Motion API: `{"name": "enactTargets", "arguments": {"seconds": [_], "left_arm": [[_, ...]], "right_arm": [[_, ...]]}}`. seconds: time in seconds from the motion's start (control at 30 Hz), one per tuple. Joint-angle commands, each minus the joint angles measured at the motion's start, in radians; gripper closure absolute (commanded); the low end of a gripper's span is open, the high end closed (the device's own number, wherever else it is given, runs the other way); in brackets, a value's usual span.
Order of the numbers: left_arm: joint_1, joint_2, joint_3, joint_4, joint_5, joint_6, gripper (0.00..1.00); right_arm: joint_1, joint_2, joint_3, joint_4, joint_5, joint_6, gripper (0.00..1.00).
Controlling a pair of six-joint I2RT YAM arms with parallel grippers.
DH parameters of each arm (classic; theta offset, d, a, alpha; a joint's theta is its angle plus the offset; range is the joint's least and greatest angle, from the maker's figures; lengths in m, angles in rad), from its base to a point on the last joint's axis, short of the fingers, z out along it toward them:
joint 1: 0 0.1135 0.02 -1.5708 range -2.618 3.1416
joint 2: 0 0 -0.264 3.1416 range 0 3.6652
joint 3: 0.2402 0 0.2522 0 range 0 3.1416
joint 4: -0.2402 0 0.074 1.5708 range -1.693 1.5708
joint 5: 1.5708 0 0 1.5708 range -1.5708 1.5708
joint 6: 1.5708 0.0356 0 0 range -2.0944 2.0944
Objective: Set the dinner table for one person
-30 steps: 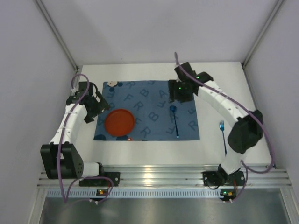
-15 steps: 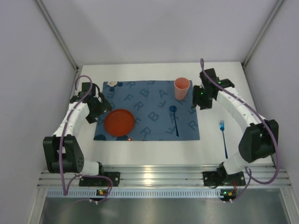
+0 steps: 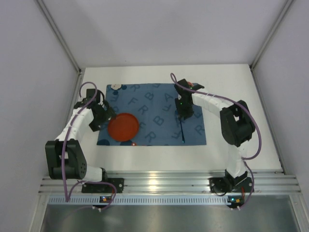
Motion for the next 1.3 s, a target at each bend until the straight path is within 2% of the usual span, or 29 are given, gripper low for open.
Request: {"name": "enactTargets", "arguments": {"seconds": [0.0, 0.3, 0.47, 0.57, 0.67, 0.8, 0.93, 1.07, 1.2, 1.27], "left_arm": [[0.001, -0.034, -0.032, 0.021, -0.013, 0.016, 0.02], [0.029, -0.060, -0.097, 0.059, -0.007, 0.028, 0.09], [0.029, -0.045, -0.126, 0.099, 0.010, 0.026, 0.27], [0.030, -0.031, -0.140, 0.145, 0.031, 0.026, 0.38], [0.029, -0.003, -0.153, 0.186, 0.066, 0.025, 0.44], [0.026, 0.028, -0.166, 0.206, 0.060, 0.023, 0.44], [0.026, 0.026, -0.184, 0.196, -0.004, 0.028, 0.45], [0.026, 0.020, -0.210, 0.205, -0.015, 0.028, 0.50], [0.026, 0.035, -0.238, 0.242, 0.011, 0.020, 0.61], [0.019, 0.052, -0.241, 0.266, 0.022, 0.017, 0.73]], "right_arm": [[0.008, 0.052, 0.091, 0.022, 0.056, -0.026, 0.66], [0.018, 0.158, 0.169, 0.019, 0.053, -0.051, 0.67], [0.018, 0.150, 0.164, 0.004, 0.062, -0.055, 0.68], [0.018, 0.112, 0.163, -0.010, 0.076, -0.052, 0.68], [0.013, 0.059, 0.161, -0.030, 0.078, -0.045, 0.67], [0.011, -0.024, 0.158, -0.059, 0.073, -0.040, 0.66], [-0.005, -0.084, 0.168, -0.090, 0.075, -0.032, 0.64], [-0.037, -0.158, 0.197, -0.134, 0.071, -0.023, 0.64], [-0.082, -0.228, 0.206, -0.156, 0.076, -0.011, 0.61], [-0.120, -0.257, 0.203, -0.162, 0.067, -0.005, 0.60]]}}
